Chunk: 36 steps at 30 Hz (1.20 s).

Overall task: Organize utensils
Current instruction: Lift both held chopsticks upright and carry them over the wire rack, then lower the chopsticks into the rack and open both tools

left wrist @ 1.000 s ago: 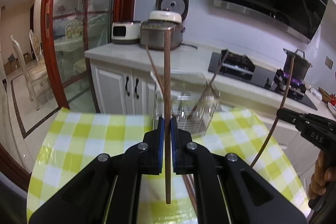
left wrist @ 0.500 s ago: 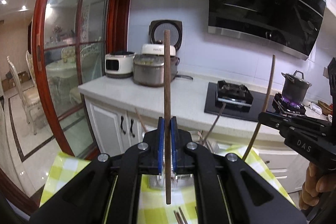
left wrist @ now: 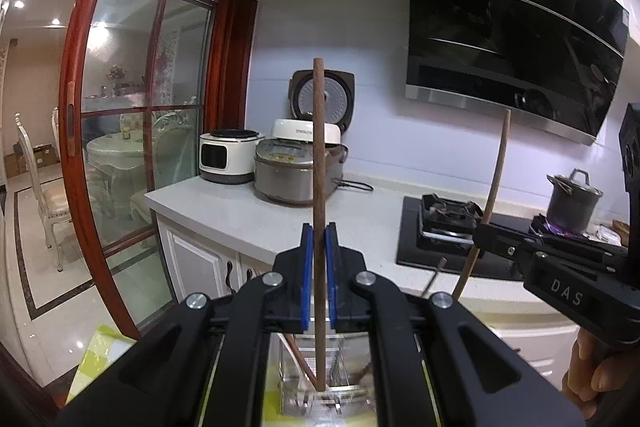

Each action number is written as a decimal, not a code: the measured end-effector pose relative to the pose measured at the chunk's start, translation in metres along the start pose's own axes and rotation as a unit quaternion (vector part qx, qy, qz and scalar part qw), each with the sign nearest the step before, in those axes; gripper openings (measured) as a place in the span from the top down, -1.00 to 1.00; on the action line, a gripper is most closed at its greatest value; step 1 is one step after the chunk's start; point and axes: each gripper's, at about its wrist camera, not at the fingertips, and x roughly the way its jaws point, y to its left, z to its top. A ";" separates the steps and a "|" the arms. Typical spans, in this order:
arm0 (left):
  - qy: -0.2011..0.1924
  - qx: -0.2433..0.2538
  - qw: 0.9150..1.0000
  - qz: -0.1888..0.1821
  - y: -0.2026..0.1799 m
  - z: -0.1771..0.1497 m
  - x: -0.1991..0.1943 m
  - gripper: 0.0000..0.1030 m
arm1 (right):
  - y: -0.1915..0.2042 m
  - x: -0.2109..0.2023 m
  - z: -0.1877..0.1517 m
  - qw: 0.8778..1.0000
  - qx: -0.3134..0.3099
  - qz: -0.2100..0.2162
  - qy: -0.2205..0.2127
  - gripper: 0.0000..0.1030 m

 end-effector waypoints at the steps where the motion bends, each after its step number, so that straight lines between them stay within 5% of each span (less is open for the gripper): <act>1: -0.002 -0.001 1.000 0.001 0.001 -0.001 0.002 0.88 | 0.001 0.005 0.001 1.000 0.002 0.001 -0.001 0.82; 11: 0.012 -0.011 1.000 0.022 0.019 -0.029 0.040 0.88 | 0.005 0.056 -0.020 0.999 0.025 0.036 0.026 0.82; 24: 0.041 -0.025 0.999 0.026 0.036 -0.081 0.074 0.87 | -0.001 0.095 -0.071 0.997 0.034 0.027 0.069 0.80; 26: 0.045 -0.027 0.998 0.027 0.038 -0.087 0.073 0.72 | -0.002 0.096 -0.075 0.996 0.035 0.024 0.076 0.77; 27: 0.044 -0.029 0.998 0.026 0.040 -0.088 0.071 0.62 | -0.004 0.096 -0.077 0.996 0.038 0.021 0.078 0.62; 29: 0.040 -0.035 0.998 0.028 0.041 -0.090 0.064 0.25 | -0.007 0.090 -0.079 0.997 0.042 0.013 0.070 -0.02; 30: 0.035 -0.039 0.998 0.028 0.043 -0.090 0.059 0.23 | -0.007 0.084 -0.079 0.997 0.043 0.010 0.059 -0.35; 36: 0.024 -0.064 0.997 0.036 0.053 -0.094 0.020 0.01 | -0.014 0.044 -0.084 0.999 0.051 -0.010 0.016 -0.48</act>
